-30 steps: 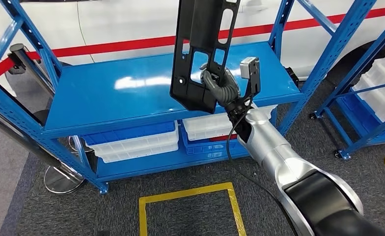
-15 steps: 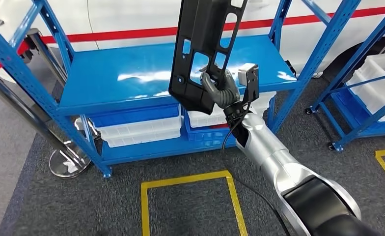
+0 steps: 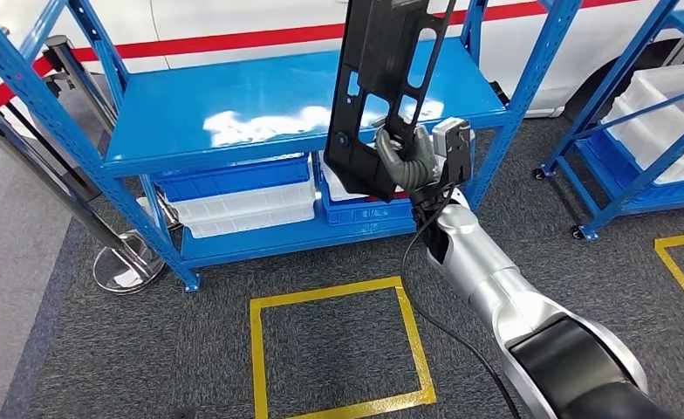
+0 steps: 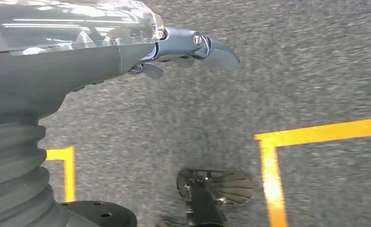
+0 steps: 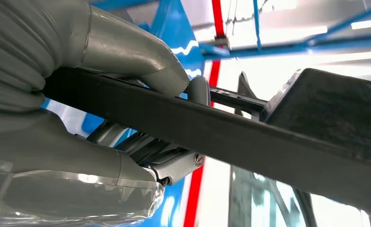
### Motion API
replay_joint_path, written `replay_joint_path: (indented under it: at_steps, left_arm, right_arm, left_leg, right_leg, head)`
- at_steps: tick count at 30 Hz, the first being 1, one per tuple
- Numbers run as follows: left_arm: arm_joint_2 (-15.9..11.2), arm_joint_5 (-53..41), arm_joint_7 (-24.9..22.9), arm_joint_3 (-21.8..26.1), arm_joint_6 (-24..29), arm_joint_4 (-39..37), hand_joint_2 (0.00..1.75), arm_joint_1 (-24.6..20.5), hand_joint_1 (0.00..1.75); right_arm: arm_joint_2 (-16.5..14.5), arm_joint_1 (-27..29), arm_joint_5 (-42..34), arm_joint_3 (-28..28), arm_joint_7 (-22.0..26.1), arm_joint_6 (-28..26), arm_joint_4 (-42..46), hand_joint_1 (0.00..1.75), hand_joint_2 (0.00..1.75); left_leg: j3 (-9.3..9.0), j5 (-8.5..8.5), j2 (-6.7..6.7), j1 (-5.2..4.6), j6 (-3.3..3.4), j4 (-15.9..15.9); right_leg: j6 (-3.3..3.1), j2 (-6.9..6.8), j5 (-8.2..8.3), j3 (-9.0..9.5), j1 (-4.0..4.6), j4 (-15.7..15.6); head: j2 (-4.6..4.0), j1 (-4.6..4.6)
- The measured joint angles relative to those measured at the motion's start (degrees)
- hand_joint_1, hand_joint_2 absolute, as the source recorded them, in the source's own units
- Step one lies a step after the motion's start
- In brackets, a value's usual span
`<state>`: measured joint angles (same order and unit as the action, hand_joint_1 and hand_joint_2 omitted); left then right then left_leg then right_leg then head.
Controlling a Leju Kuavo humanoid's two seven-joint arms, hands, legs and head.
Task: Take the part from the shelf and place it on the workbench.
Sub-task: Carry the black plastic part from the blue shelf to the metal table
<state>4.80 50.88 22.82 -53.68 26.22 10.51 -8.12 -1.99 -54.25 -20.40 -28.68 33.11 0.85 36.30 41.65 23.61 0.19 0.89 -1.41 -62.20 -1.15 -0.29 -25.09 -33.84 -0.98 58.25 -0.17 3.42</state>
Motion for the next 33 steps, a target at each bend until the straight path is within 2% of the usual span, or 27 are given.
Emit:
replay_joint_path:
  at_steps: [2, 3, 4, 5, 6, 7, 8, 9, 10, 11, 13, 14, 15, 17, 18, 19, 20, 21, 22, 24, 25, 27, 28, 29, 31, 32, 33]
  left_arm:
    - [-0.02, 0.01, -0.18, 0.00, -0.01, 0.00, 1.75, -0.03, 0.00]
    - [-0.04, 0.06, -0.17, 0.00, -0.03, 0.00, 1.75, -0.03, 0.00]
    - [-0.05, 0.11, -0.17, 0.00, -0.07, 0.00, 1.75, -0.03, 0.00]
    - [-0.08, 0.16, -0.16, 0.01, -0.11, 0.00, 1.75, -0.04, 0.00]
    - [-0.10, 0.23, -0.16, 0.01, -0.14, 0.00, 1.75, -0.07, 0.00]
    - [-0.15, 0.28, -0.16, 0.01, -0.16, 0.00, 1.75, -0.16, 0.00]
    - [-0.22, 0.33, -0.15, 0.02, -0.17, 0.00, 1.75, -0.27, 0.00]
    - [-0.28, 0.37, -0.15, 0.02, -0.17, 0.00, 1.75, -0.35, 0.00]
    - [-0.32, 0.38, -0.14, 0.02, -0.18, 0.00, 1.75, -0.41, 0.00]
    - [-0.34, 0.38, -0.14, 0.02, -0.19, 0.00, 1.75, -0.43, 0.00]
    - [-0.33, 0.34, -0.20, 0.02, -0.19, 0.00, 1.75, -0.43, 0.00]
    - [-0.34, 0.26, -0.29, 0.02, -0.16, 0.00, 1.75, -0.47, 0.00]
    - [-0.35, 0.16, -0.38, 0.02, -0.11, 0.00, 1.75, -0.52, 0.00]
    - [-0.36, -0.03, -0.53, 0.01, 0.03, 0.00, 1.75, -0.71, 0.00]
    - [-0.34, -0.05, -0.56, 0.01, 0.08, 0.00, 1.75, -0.79, 0.00]
    - [-0.34, -0.03, -0.57, 0.01, 0.11, 0.00, 1.75, -0.83, 0.00]
    - [-0.34, 0.03, -0.58, 0.02, 0.13, 0.00, 1.75, -0.83, 0.00]
    - [-0.34, 0.09, -0.61, 0.02, 0.14, 0.00, 1.75, -0.80, 0.00]
    - [-0.33, 0.15, -0.68, 0.02, 0.14, 0.00, 1.75, -0.78, 0.00]
    - [-0.32, 0.21, -0.88, 0.02, 0.13, 0.00, 1.75, -0.80, 0.00]
    - [-0.31, 0.23, -1.02, 0.02, 0.12, 0.00, 1.75, -0.80, 0.00]
    - [-0.34, 0.43, -1.33, 0.02, 0.10, -0.01, 1.75, -0.65, 0.00]
    - [-0.39, 0.62, -1.41, 0.02, 0.10, -0.02, 1.75, -0.49, 0.00]
    - [-0.44, 0.83, -1.36, 0.03, 0.11, -0.04, 1.75, -0.31, 0.00]
    - [-0.54, 1.25, -0.93, 0.09, 0.14, -0.07, 1.75, 0.05, 0.00]
    - [-0.56, 1.40, -0.65, 0.14, 0.17, -0.07, 1.75, 0.25, 0.00]
    - [-0.58, 1.50, -0.42, 0.18, 0.20, -0.07, 1.75, 0.45, 0.00]
  right_arm:
    - [0.08, -0.13, 2.40, 0.04, 1.51, -3.58, -0.16, 1.75, 1.75]
    - [0.10, 0.02, 3.37, 0.04, 2.19, -5.10, -0.26, 1.75, 1.75]
    - [0.09, 0.24, 4.02, 0.04, 2.67, -6.11, -0.39, 1.75, 1.75]
    - [0.07, 0.45, 4.44, 0.05, 2.94, -6.75, -0.54, 1.75, 1.75]
    - [0.01, 0.58, 4.69, 0.11, 3.09, -7.16, -0.68, 1.75, 1.75]
    - [-0.11, 0.63, 4.87, 0.25, 3.22, -7.51, -0.78, 1.75, 1.75]
    - [-0.24, 0.59, 4.99, 0.46, 3.36, -7.81, -0.85, 1.75, 1.75]
    - [-0.39, 0.56, 5.06, 0.68, 3.48, -8.02, -0.87, 1.75, 1.75]
    - [-0.57, 0.53, 5.12, 0.85, 3.56, -8.13, -0.90, 1.75, 1.75]
    - [-0.69, 0.49, 5.17, 0.96, 3.62, -8.19, -0.93, 1.75, 1.75]
    - [-0.79, 0.47, 5.40, 1.15, 3.68, -8.59, -0.99, 1.75, 1.75]
    - [-0.67, 0.46, 5.57, 1.35, 3.77, -9.03, -0.98, 1.75, 1.75]
    - [-0.48, 0.49, 5.75, 1.63, 3.90, -9.61, -0.92, 1.75, 1.75]
    - [0.51, 0.70, 6.00, 2.56, 4.17, -10.97, -0.35, 1.75, 1.75]
    - [1.34, 0.85, 6.04, 3.25, 4.24, -11.50, 0.17, 1.75, 1.75]
    - [2.40, 0.98, 5.98, 4.11, 4.24, -11.86, 0.77, 1.75, 1.75]
    - [3.60, 1.03, 5.89, 5.15, 4.19, -12.02, 1.41, 1.75, 1.75]
    - [4.73, 0.94, 5.81, 6.28, 4.09, -12.05, 2.03, 1.75, 1.75]
    - [5.79, 0.62, 5.86, 7.44, 3.88, -12.05, 2.59, 1.75, 1.75]
    - [7.37, -0.58, 6.42, 9.49, 3.27, -12.05, 3.32, 1.75, 1.75]
    - [7.93, -1.28, 6.86, 10.33, 2.95, -12.05, 3.45, 1.75, 1.75]
    - [8.69, -2.44, 7.94, 11.40, 2.34, -12.03, 3.41, 1.75, 1.75]
    - [8.91, -2.92, 8.62, 11.67, 2.04, -12.01, 3.32, 1.75, 1.75]
    - [8.98, -3.40, 9.40, 11.76, 1.75, -11.98, 3.20, 1.75, 1.75]
    - [8.81, -4.15, 10.92, 11.78, 1.52, -12.02, 2.87, 1.75, 1.75]
    - [8.72, -4.31, 11.60, 11.78, 1.62, -12.16, 2.68, 1.75, 1.75]
    - [8.67, -4.25, 12.17, 11.78, 1.83, -12.36, 2.54, 1.75, 1.75]
  left_leg:
    - [1.85, 5.59, -0.01, 0.06, -0.32, -7.72]
    - [2.19, 6.86, -0.01, 0.09, -0.47, -11.05]
    - [1.70, 6.79, -0.01, 0.09, -0.56, -12.75]
    - [0.28, 5.78, -0.01, 0.09, -0.57, -12.46]
    - [-2.16, 4.47, -0.01, 0.09, -0.50, -10.07]
    - [-5.32, 3.90, -0.02, 0.07, -0.32, -6.15]
    - [-8.34, 4.10, -0.07, -0.02, -0.09, -1.73]
    - [-10.48, 4.50, -0.14, -0.15, 0.16, 1.55]
    - [-11.64, 4.93, -0.23, -0.33, 0.37, 3.62]
    - [-11.77, 4.80, -0.32, -0.49, 0.57, 4.40]
    - [-11.10, 3.50, -0.21, -0.21, 1.26, 4.76]
    - [-10.58, 2.82, -0.08, -0.04, 1.74, 4.99]
    - [-10.01, 2.12, 0.06, 0.13, 2.17, 5.17]
    - [-8.58, 1.00, 0.12, 0.00, 2.65, 5.05]
    - [-7.84, 0.50, 0.04, -0.04, 2.70, 4.94]
    - [-7.09, 0.00, -0.07, -0.07, 2.72, 4.80]
    - [-6.34, -0.44, -0.20, -0.08, 2.67, 4.60]
    - [-5.65, -0.79, -0.33, -0.10, 2.56, 4.35]
    - [-5.04, -1.07, -0.40, -0.11, 2.43, 4.07]
    - [-4.06, -1.67, -0.36, -0.23, 1.95, 3.75]
    - [-3.82, -2.03, -0.27, -0.25, 1.66, 3.78]
    - [-3.63, -2.89, -0.16, -0.35, 0.99, 4.13]
    - [-3.40, -2.73, -0.19, -0.38, 0.69, 4.08]
    - [-2.96, -1.73, -0.22, -0.44, 0.39, 3.34]
    - [-1.25, 3.15, -0.25, -0.30, -0.13, -1.74]
    - [-0.28, 5.91, -0.24, -0.24, -0.37, -5.70]
    - [0.43, 7.85, -0.23, -0.17, -0.57, -9.49]
  right_leg:
    - [-0.33, 0.00, 1.40, -1.73, 0.11, 0.03]
    - [-0.32, 0.00, 2.07, -2.58, 0.17, 0.09]
    - [-0.25, 0.00, 2.74, -3.46, 0.20, 0.16]
    - [-0.14, 0.01, 3.39, -4.32, 0.21, 0.24]
    - [0.03, 0.05, 4.03, -5.14, 0.21, 0.33]
    - [0.26, 0.09, 4.63, -5.88, 0.23, 0.41]
    - [0.55, 0.09, 5.21, -6.46, 0.28, 0.47]
    - [0.89, 0.06, 5.82, -6.79, 0.31, 0.34]
    - [1.25, 0.00, 6.41, -6.94, 0.31, 0.12]
    - [1.60, -0.06, 7.05, -6.99, 0.28, -0.19]
    - [2.28, 0.02, 7.29, -7.43, 0.27, -0.53]
    - [2.52, 0.09, 5.97, -8.01, 0.28, 0.44]
    - [2.71, 0.15, 3.66, -8.83, 0.28, 2.63]
    - [2.94, 0.20, -1.98, -10.87, 0.20, 10.43]
    - [3.04, 0.21, -3.60, -11.54, 0.19, 14.15]
    - [3.10, 0.22, -4.04, -11.53, 0.20, 16.42]
    - [3.06, 0.22, -3.38, -10.45, 0.21, 16.53]
    - [2.92, 0.23, -2.14, -8.32, 0.23, 14.43]
    - [2.67, 0.24, -1.26, -5.53, 0.28, 10.69]
    - [2.13, 0.30, -1.21, -0.70, 0.61, 3.52]
    - [1.90, 0.33, -1.50, 0.37, 0.83, 1.56]
    - [1.40, 0.33, -1.01, 0.34, 0.97, 0.50]
    - [1.03, 0.23, -0.48, 0.09, 0.86, 0.20]
    - [0.54, 0.13, 0.04, -0.23, 0.64, -0.12]
    - [-0.25, -0.03, 1.19, -1.13, 0.36, -0.41]
    - [-0.45, -0.04, 1.69, -1.70, 0.36, -0.41]
    - [-0.49, -0.08, 2.18, -2.29, 0.40, -0.35]
  head:
    - [0.01, 0.01]
    - [0.01, 0.01]
    - [0.01, 0.01]
    - [0.01, 0.01]
    - [0.02, 0.02]
    - [0.02, 0.03]
    - [0.02, 0.02]
    - [0.02, 0.01]
    - [0.02, 0.01]
    - [0.03, 0.02]
    - [0.03, 0.03]
    - [0.03, 0.02]
    - [0.02, 0.00]
    - [0.02, -0.01]
    - [0.02, 0.00]
    - [0.02, 0.01]
    - [0.02, 0.00]
    - [0.02, 0.00]
    - [0.02, -0.01]
    - [0.02, -0.02]
    - [0.02, -0.02]
    - [0.02, -0.04]
    - [0.02, -0.05]
    - [0.02, -0.05]
    - [0.02, -0.03]
    - [0.02, -0.01]
    - [0.02, -0.01]
